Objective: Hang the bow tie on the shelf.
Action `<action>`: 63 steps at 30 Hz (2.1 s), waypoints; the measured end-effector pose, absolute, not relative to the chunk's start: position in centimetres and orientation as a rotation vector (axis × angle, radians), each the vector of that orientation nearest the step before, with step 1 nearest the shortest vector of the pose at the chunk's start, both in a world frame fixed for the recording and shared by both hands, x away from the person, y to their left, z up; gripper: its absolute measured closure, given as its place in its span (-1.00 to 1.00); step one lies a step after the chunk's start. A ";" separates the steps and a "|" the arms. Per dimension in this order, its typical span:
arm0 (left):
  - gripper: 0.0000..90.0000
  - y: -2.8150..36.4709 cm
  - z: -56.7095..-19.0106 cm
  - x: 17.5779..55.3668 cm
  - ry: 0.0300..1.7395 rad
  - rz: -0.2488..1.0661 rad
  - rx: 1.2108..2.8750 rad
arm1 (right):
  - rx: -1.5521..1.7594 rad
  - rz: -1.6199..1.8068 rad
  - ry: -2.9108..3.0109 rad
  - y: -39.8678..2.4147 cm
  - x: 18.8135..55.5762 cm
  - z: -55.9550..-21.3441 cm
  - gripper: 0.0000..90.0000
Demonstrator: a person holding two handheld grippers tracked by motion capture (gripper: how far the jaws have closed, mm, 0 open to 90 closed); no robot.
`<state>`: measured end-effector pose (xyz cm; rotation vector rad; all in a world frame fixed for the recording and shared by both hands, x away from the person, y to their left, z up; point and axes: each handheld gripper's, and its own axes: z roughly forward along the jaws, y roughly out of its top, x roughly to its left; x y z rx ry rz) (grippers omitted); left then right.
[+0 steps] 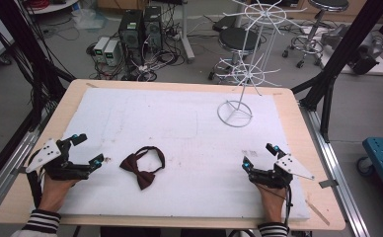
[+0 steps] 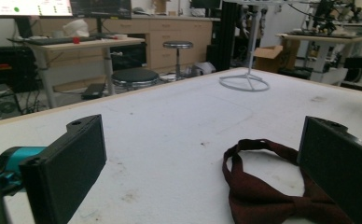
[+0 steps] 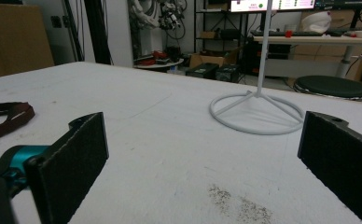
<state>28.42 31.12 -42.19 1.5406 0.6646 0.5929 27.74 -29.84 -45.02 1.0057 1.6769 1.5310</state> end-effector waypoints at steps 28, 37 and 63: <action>-0.96 27.1 -37.4 31.4 0.409 0.394 2.009 | 1.011 1.537 1.675 -29.9 27.7 -45.0 -0.98; -0.96 25.9 -37.2 32.2 0.344 0.360 2.102 | 1.012 1.537 1.669 -29.9 27.8 -45.0 -0.98; -0.96 22.2 -37.3 34.1 0.192 0.251 2.352 | 1.013 1.542 1.669 -30.0 27.8 -45.0 -0.98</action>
